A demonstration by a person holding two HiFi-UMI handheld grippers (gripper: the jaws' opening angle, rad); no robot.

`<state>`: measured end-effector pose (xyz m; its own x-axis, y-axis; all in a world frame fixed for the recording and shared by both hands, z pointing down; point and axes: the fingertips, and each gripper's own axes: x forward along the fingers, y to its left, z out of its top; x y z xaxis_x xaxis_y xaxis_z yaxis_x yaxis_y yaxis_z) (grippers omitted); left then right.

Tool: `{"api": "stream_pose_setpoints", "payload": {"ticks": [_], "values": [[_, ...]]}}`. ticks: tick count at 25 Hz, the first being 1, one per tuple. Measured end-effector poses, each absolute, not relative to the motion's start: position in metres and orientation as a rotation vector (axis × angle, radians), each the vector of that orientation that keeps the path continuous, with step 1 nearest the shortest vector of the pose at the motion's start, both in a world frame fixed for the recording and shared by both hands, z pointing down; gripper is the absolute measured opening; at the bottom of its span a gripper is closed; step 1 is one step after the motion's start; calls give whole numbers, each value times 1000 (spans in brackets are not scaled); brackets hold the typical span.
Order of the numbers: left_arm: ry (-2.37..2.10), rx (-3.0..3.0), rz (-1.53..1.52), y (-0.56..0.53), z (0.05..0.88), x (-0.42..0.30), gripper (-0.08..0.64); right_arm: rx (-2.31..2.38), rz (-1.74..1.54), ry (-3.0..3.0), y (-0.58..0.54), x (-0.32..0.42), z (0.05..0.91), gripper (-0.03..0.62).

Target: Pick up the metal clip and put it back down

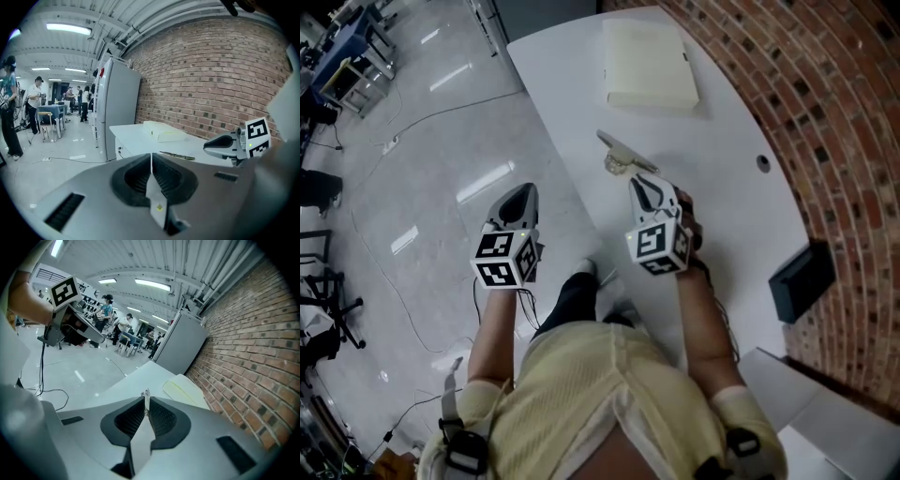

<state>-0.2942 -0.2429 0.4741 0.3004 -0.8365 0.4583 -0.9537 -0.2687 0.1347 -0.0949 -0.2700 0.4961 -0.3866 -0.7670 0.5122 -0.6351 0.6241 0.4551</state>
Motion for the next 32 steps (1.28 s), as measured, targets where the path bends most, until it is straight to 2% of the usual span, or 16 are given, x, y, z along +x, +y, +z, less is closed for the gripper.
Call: {"api": "stream_pose_setpoints", "payload": {"ticks": [10,17,32], "values": [[-1607,2216,427,-213,463,-285,11,1170,-195,-2152,-247,-83,474,6],[-1637,2226,431,-195,454,-283,9,1177,-69,-2226,-232,-79,463,3],[-1649,2218,420,-183,448,-278,9,1258,-41,-2231,-225,-65,448,3]]}}
